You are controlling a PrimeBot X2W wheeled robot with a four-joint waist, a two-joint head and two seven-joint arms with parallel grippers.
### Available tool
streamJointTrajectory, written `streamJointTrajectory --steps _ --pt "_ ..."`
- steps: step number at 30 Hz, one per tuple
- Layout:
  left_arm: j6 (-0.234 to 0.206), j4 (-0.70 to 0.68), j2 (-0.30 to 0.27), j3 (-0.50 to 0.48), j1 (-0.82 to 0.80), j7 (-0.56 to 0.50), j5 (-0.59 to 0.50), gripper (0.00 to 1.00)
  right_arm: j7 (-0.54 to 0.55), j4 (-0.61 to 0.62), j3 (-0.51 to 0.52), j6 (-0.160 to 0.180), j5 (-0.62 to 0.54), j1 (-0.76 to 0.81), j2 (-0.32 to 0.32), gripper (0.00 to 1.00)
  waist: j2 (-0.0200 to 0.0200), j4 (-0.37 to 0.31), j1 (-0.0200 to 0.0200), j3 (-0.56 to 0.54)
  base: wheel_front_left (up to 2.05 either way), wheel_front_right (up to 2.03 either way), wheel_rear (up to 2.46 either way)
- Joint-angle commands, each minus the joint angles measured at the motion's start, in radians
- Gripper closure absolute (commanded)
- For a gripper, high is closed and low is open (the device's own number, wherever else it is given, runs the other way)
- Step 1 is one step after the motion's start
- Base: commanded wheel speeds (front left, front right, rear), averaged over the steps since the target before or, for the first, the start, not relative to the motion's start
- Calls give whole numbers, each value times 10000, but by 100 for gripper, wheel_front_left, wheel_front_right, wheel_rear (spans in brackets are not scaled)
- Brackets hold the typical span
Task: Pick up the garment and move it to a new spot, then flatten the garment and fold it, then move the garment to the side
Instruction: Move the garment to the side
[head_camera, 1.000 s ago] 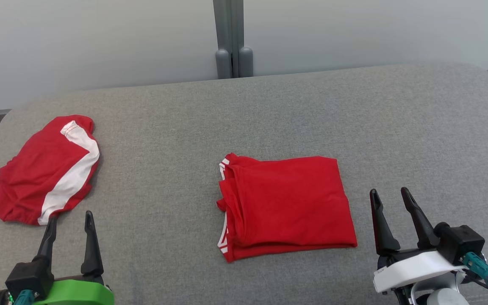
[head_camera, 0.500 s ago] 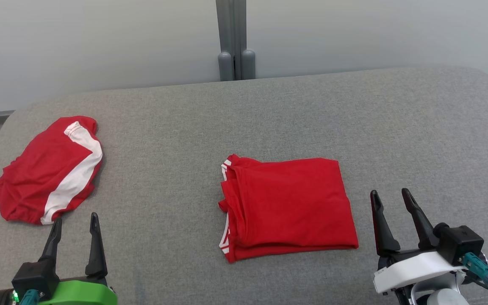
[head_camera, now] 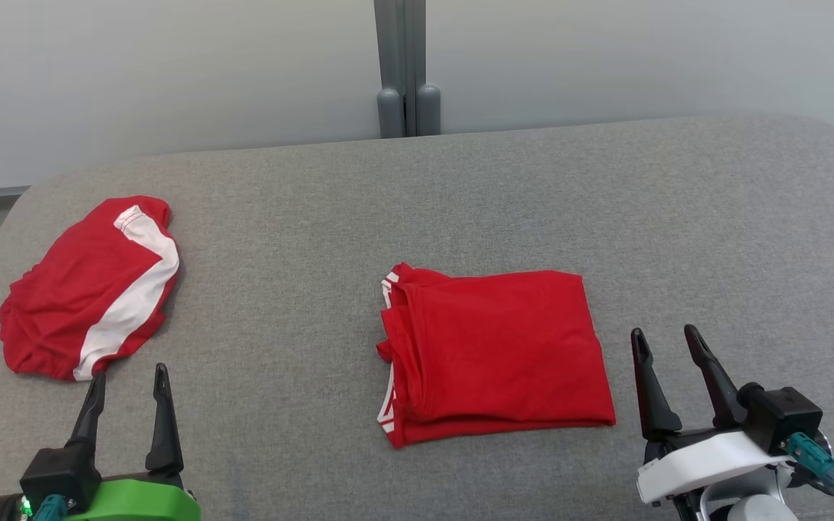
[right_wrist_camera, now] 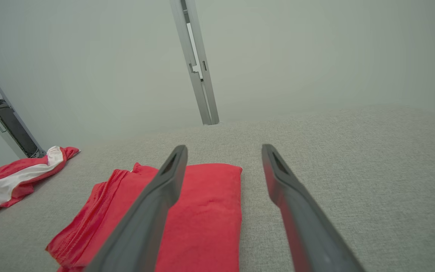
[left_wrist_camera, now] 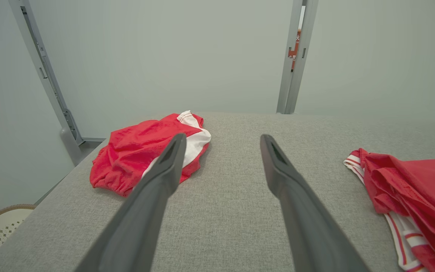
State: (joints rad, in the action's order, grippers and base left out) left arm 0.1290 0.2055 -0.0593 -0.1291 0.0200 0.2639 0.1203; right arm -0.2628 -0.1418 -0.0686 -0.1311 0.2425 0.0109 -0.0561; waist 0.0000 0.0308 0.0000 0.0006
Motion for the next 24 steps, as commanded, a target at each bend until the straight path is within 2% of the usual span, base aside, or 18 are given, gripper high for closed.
streamJointTrajectory --steps 1,13,19,24 --pt "32 -18 -60 -30 134 3 -59 0 -27 -31 -2 9 -57 11 -3 0 0 6 0 -2 0 0 0" --pt "32 -39 -52 -67 168 3 -42 0 -27 -104 -29 9 -68 -60 6 0 0 37 0 24 0 0 0" --pt "32 -53 -44 -21 52 3 18 0 -27 -207 -136 9 -59 -509 -85 0 0 83 0 149 0 0 0" --pt "32 -22 -38 27 -117 3 91 0 -27 -747 -408 11 -155 -1347 -325 0 0 132 0 276 0 0 0"
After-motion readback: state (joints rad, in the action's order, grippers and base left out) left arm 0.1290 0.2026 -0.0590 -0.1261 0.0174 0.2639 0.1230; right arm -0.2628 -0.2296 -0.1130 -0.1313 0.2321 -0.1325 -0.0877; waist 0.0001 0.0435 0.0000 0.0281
